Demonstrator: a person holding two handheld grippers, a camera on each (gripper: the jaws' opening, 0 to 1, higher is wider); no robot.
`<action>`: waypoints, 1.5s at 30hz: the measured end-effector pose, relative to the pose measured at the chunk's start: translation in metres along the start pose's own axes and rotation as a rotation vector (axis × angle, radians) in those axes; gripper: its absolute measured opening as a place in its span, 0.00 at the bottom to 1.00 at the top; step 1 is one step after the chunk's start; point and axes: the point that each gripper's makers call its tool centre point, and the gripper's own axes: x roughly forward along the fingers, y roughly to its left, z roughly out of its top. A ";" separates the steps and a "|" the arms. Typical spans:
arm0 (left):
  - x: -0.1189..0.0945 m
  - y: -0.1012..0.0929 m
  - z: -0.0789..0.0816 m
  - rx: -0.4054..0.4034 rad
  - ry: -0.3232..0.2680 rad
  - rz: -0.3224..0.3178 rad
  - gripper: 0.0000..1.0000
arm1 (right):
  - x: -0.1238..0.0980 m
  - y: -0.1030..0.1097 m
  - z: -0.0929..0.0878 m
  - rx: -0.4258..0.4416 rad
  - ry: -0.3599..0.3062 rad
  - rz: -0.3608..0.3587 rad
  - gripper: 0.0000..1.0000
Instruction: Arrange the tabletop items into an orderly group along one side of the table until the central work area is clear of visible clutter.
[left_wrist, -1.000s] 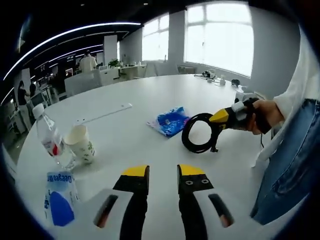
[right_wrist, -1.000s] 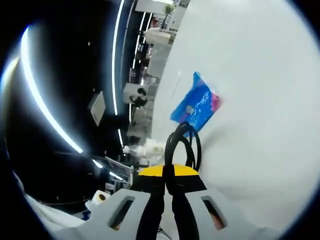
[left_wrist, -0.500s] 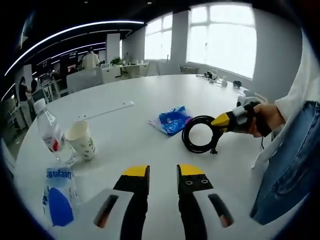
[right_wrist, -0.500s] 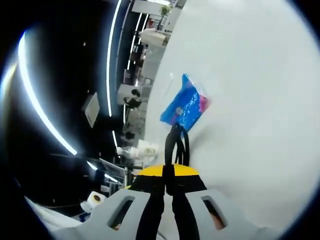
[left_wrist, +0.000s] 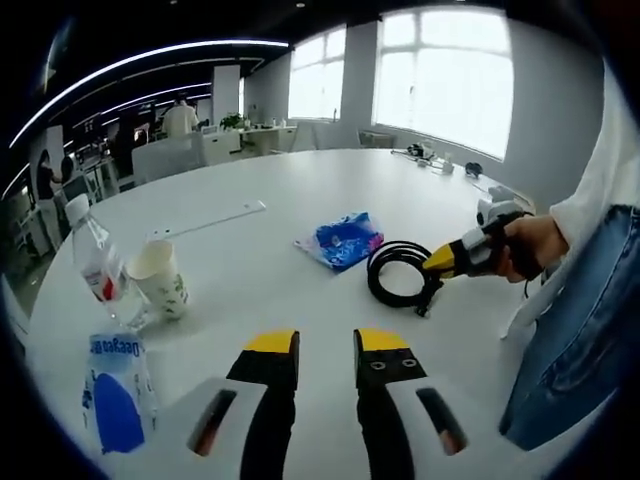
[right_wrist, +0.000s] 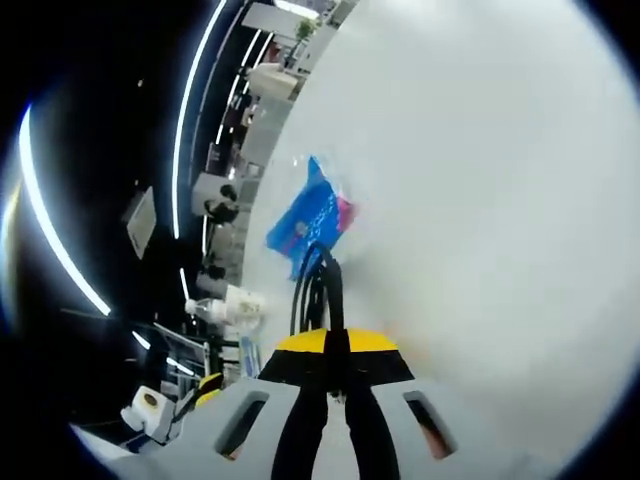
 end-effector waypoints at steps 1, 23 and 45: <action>0.000 0.000 0.000 -0.003 -0.001 0.000 0.20 | 0.000 -0.002 0.001 -0.001 -0.001 -0.006 0.01; 0.000 0.001 -0.002 -0.023 -0.002 0.001 0.20 | 0.004 -0.030 0.012 -0.150 -0.031 -0.087 0.08; 0.000 -0.002 -0.006 -0.033 0.001 -0.007 0.21 | -0.006 -0.006 0.008 -0.216 -0.095 -0.039 0.46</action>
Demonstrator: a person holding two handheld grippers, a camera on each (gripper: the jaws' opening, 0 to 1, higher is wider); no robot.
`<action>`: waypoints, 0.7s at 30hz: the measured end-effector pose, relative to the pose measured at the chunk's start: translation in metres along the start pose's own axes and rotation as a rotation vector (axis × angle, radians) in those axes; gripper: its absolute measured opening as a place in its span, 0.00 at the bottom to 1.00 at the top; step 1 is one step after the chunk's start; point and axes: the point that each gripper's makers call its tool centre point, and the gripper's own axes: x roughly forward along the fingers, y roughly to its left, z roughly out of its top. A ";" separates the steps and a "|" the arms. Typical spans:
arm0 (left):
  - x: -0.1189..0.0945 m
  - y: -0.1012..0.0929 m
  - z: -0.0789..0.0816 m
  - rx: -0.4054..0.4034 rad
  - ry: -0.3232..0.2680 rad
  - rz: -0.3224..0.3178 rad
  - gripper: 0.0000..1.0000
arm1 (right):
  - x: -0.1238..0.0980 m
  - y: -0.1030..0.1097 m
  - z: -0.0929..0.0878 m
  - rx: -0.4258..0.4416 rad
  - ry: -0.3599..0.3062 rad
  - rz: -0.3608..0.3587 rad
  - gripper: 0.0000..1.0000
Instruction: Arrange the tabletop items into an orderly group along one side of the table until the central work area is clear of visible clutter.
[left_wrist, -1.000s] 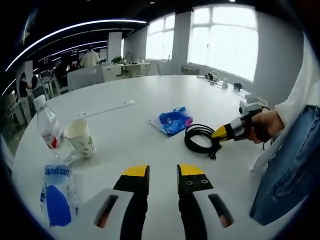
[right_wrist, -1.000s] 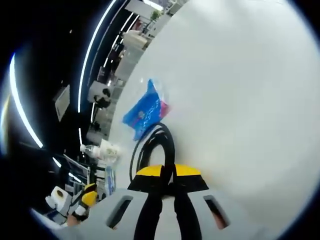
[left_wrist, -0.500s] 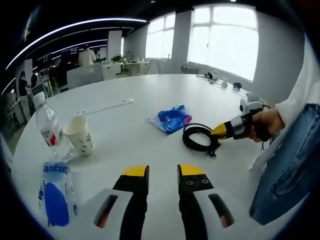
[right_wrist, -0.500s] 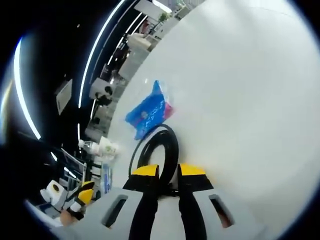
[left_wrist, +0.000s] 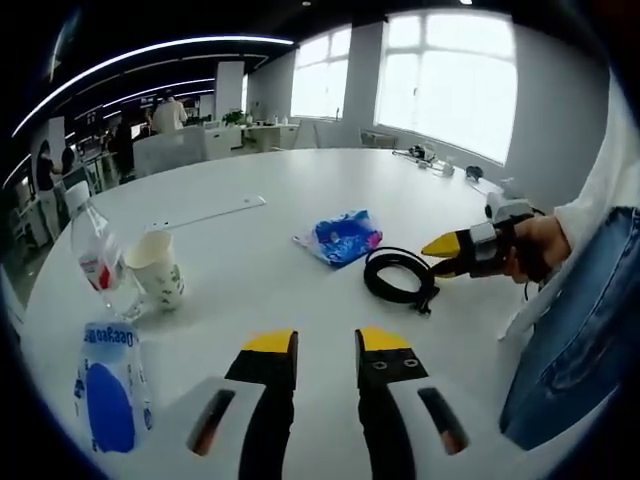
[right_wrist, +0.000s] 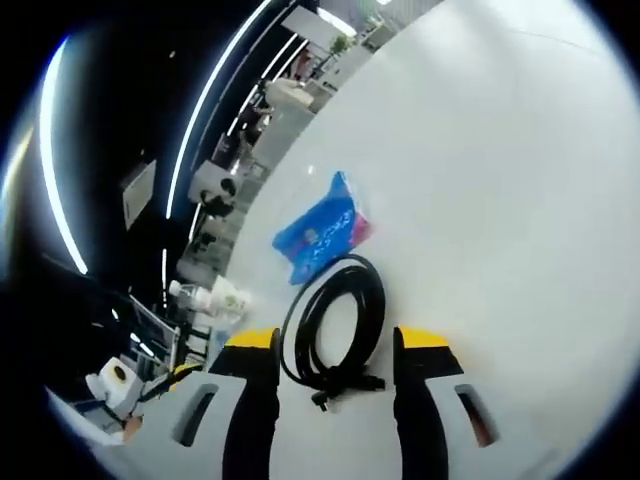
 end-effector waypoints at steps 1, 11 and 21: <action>0.000 0.000 0.000 -0.002 0.000 0.000 0.21 | -0.001 0.001 0.000 0.001 -0.003 0.004 0.48; 0.000 0.002 -0.002 -0.021 -0.003 0.001 0.22 | -0.011 0.021 -0.001 -0.041 -0.034 0.080 0.73; 0.002 0.004 -0.004 -0.036 -0.003 -0.002 0.23 | -0.024 0.046 0.023 -0.110 -0.133 0.184 0.78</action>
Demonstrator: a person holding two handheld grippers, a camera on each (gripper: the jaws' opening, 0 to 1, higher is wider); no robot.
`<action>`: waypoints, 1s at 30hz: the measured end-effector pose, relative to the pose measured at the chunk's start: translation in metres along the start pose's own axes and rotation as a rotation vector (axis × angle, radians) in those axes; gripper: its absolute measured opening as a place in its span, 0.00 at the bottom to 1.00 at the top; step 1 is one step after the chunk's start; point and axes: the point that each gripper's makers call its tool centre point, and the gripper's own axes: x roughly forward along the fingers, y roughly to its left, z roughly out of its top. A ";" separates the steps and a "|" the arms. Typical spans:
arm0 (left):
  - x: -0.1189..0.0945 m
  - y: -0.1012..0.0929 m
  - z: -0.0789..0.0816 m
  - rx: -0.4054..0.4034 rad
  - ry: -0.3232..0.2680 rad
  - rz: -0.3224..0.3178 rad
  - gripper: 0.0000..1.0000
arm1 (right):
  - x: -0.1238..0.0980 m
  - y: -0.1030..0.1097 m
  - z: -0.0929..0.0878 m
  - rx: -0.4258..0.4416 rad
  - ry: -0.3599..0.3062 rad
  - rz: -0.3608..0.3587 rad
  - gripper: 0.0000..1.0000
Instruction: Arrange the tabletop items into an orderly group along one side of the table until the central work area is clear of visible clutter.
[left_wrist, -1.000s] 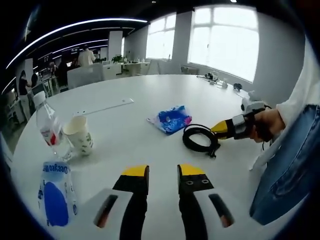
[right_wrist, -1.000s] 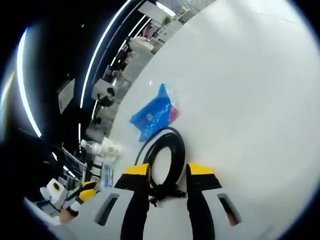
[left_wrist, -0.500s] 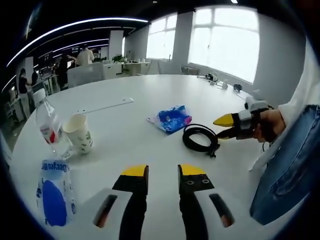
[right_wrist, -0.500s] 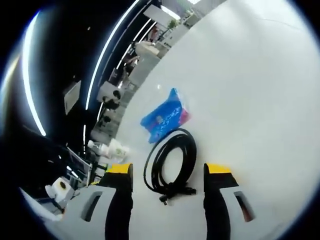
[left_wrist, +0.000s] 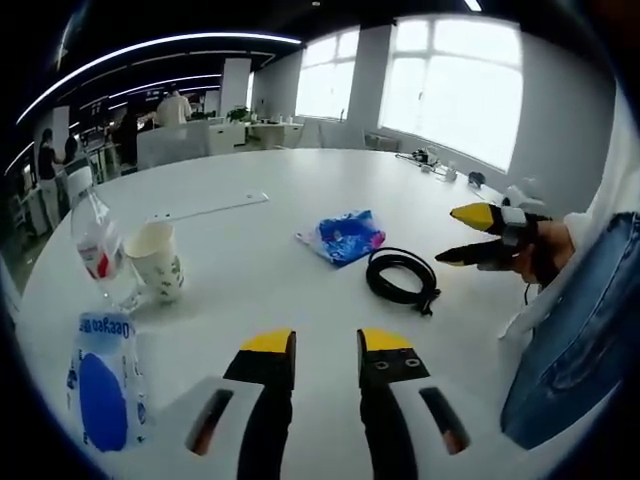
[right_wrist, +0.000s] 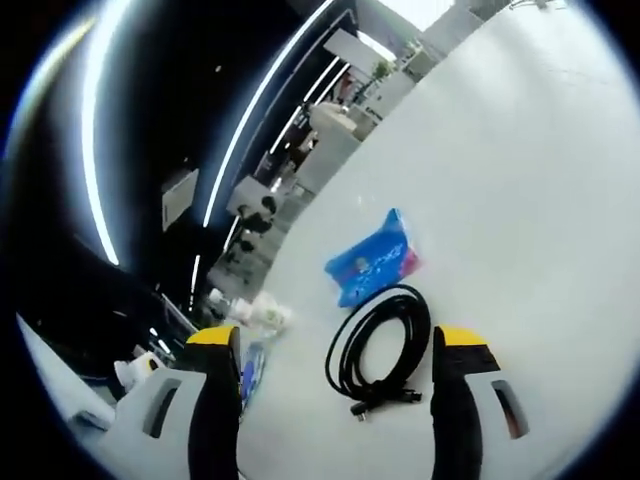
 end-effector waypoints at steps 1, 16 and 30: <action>0.000 0.000 0.000 -0.002 -0.001 0.000 0.23 | -0.001 0.003 0.003 -0.009 -0.008 0.011 0.78; -0.002 0.011 0.001 -0.027 -0.014 0.022 0.23 | -0.009 0.048 0.043 -0.034 -0.141 0.195 0.63; -0.021 0.041 -0.003 -0.086 -0.046 0.121 0.25 | -0.003 0.080 0.060 -0.088 -0.179 0.275 0.67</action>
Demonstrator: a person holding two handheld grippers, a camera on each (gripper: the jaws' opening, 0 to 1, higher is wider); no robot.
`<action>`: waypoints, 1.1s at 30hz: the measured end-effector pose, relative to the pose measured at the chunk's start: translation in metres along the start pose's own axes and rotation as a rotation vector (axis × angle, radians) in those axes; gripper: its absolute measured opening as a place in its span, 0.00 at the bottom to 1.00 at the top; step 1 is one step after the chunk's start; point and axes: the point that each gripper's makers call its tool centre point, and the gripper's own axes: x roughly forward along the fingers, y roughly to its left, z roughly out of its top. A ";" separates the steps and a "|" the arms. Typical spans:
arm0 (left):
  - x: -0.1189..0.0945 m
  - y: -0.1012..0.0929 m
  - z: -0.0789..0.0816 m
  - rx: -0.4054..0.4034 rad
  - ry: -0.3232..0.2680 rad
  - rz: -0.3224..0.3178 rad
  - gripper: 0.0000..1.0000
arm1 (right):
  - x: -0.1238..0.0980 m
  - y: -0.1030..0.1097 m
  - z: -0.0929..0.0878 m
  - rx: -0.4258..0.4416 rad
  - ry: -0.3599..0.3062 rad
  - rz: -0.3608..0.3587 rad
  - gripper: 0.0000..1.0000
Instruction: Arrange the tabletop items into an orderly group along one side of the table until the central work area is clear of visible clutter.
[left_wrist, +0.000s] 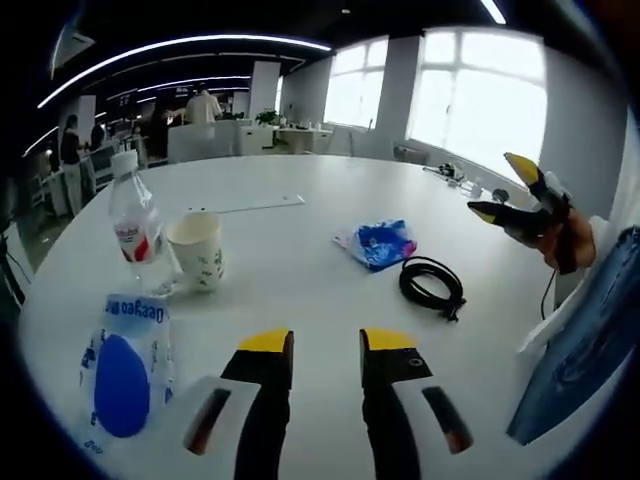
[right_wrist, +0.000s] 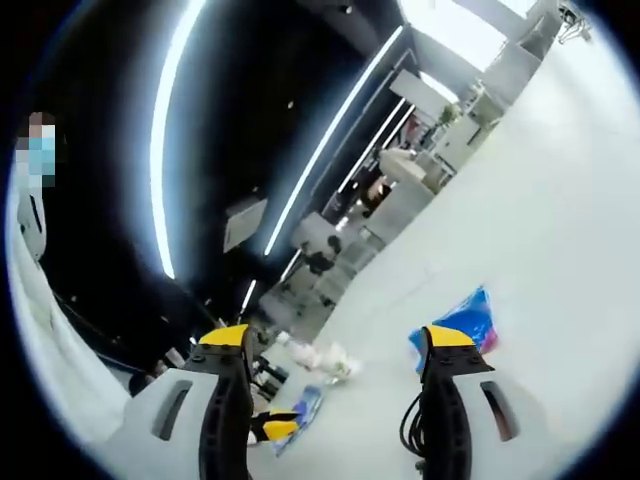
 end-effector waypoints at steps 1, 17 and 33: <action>-0.002 0.004 0.000 -0.008 -0.003 0.012 0.26 | 0.001 0.002 0.002 -0.003 -0.006 0.005 0.67; -0.039 0.058 -0.017 -0.192 -0.049 0.223 0.45 | -0.001 0.003 0.006 -0.002 -0.019 0.005 0.67; -0.091 0.119 -0.041 -0.464 -0.147 0.534 0.57 | 0.002 -0.003 -0.006 0.017 0.020 -0.015 0.65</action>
